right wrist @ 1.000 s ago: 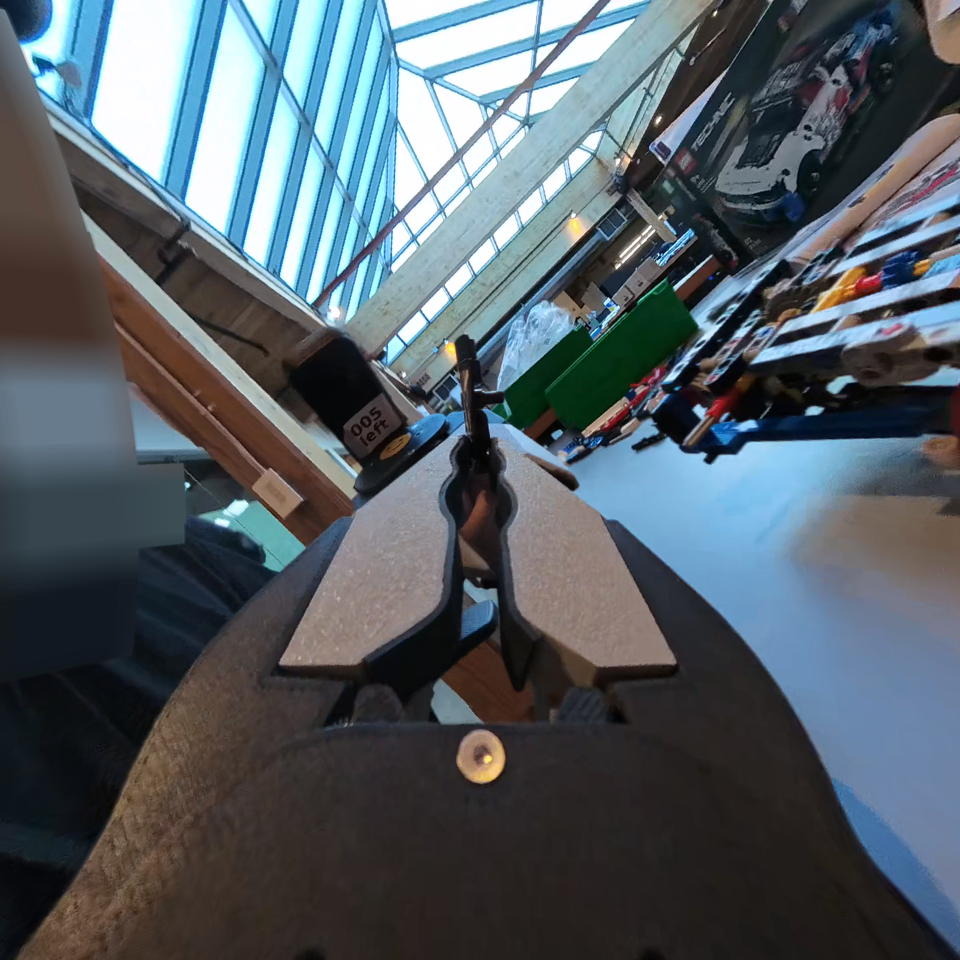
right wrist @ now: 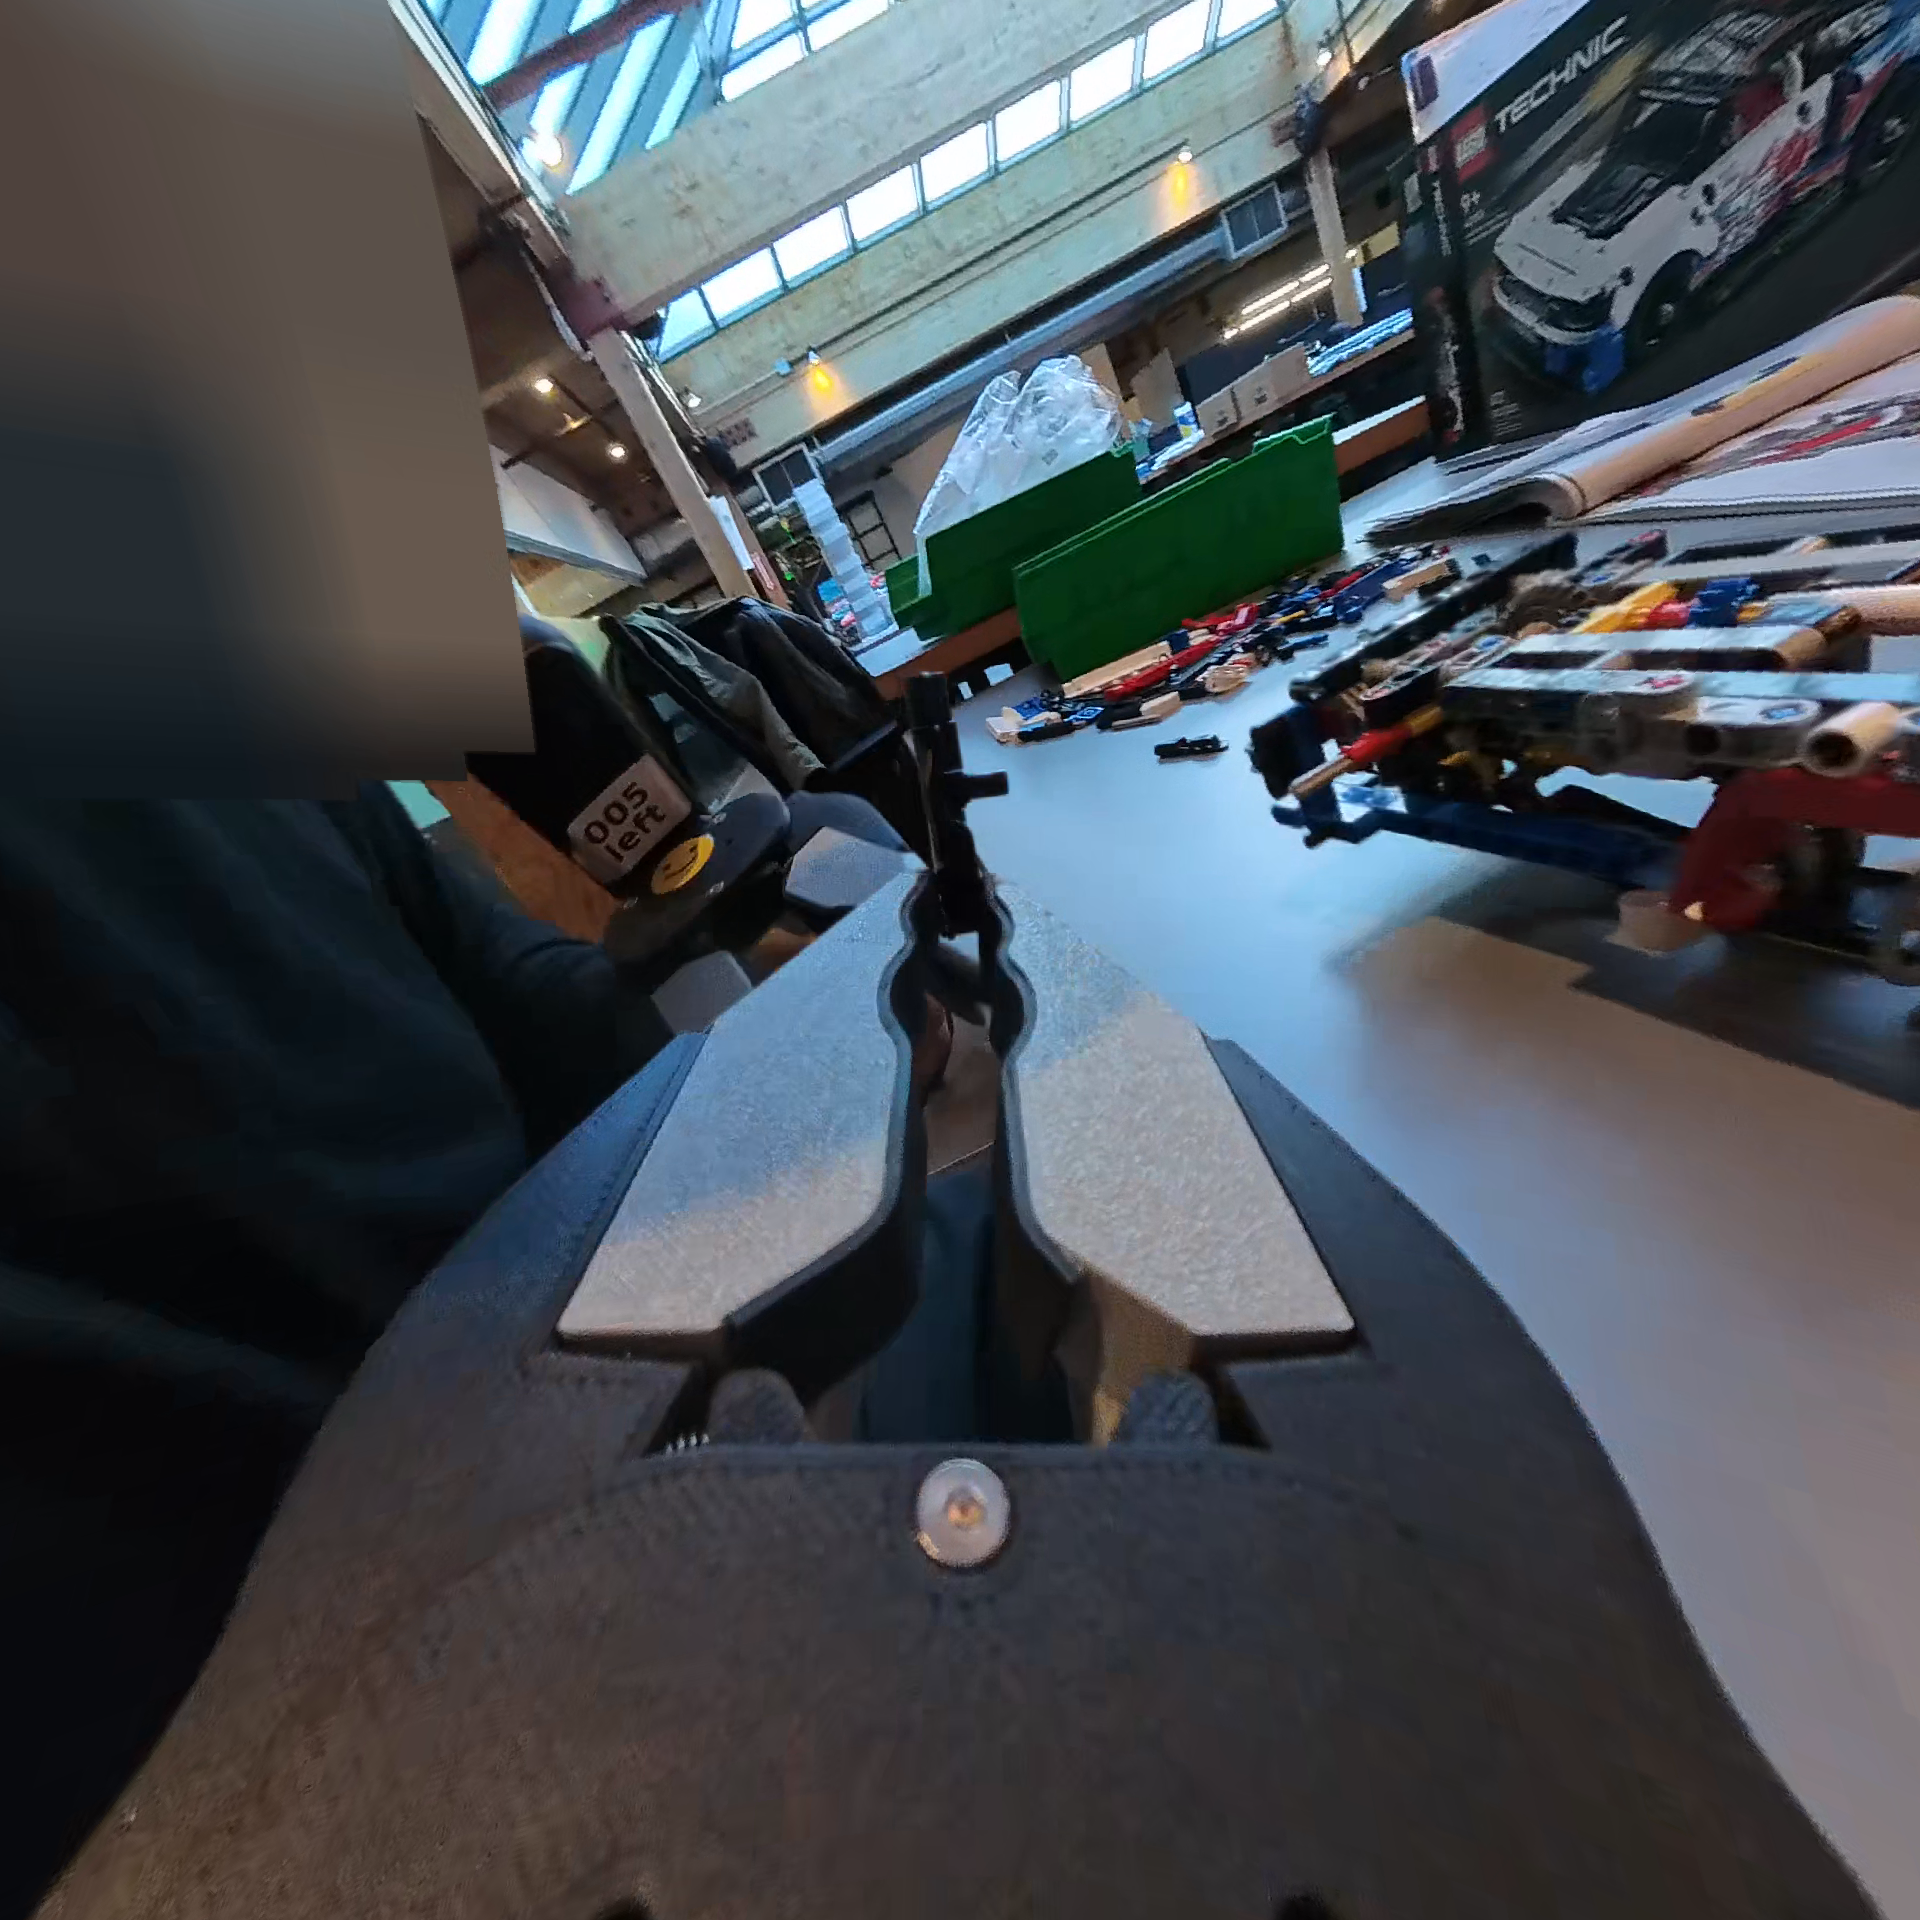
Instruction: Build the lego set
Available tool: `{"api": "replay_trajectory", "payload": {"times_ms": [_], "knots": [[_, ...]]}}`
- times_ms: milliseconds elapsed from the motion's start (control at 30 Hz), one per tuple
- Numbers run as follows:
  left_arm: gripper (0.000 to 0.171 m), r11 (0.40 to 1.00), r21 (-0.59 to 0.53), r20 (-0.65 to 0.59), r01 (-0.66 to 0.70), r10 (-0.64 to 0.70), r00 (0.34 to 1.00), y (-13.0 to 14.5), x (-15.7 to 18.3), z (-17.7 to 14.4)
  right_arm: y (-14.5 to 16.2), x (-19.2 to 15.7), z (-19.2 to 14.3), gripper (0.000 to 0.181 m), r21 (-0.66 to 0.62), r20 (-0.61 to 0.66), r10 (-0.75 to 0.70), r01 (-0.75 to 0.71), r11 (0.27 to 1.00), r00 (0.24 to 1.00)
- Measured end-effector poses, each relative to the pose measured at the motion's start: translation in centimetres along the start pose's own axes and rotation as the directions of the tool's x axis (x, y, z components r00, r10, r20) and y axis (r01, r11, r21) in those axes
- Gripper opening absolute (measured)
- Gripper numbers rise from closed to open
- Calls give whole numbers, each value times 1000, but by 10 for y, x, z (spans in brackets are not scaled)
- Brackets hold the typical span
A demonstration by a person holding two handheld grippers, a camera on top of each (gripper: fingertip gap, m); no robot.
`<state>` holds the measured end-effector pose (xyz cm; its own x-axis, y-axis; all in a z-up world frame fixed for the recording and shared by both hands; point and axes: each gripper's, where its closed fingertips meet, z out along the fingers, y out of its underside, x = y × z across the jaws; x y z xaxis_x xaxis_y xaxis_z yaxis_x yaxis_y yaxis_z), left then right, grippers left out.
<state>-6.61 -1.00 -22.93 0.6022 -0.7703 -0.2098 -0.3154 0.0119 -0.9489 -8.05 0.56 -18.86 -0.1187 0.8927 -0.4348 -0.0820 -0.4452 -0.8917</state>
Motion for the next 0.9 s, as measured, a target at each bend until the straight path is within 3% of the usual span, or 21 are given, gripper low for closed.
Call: {"api": "replay_trajectory", "payload": {"times_ms": [167, 333, 500, 667, 800, 900], "knots": [[34, 986, 95, -32, 135, -133, 991, -7, -18, 0, -1, 6, 6, 3, -14, 12, -25, 25, 1000, 1000], [37, 988, 138, 44, 63, -70, 997, -21, -43, -5, -16, 8, 27, 3, 15, 47, -79, 79, 997, 996], [37, 982, 168, 23, 82, -87, 996, -27, -49, -10, -24, 10, 40, 3, 46, 79, -29, 26, 999, 996], [40, 985, 130, 34, 114, -120, 992, -21, -55, -13, -20, 24, 41, 2, 59, -25, 54, -53, 997, 998], [44, 999, 36, 131, -6, 2, 991, -20, -66, -13, -20, 15, 44, 3, 66, 19, 204, -205, 977, 979], [33, 996, 6, 197, -86, 83, 977, -29, -75, -18, -16, 13, 46, 3, 40, 25, 277, -278, 960, 961]]}}
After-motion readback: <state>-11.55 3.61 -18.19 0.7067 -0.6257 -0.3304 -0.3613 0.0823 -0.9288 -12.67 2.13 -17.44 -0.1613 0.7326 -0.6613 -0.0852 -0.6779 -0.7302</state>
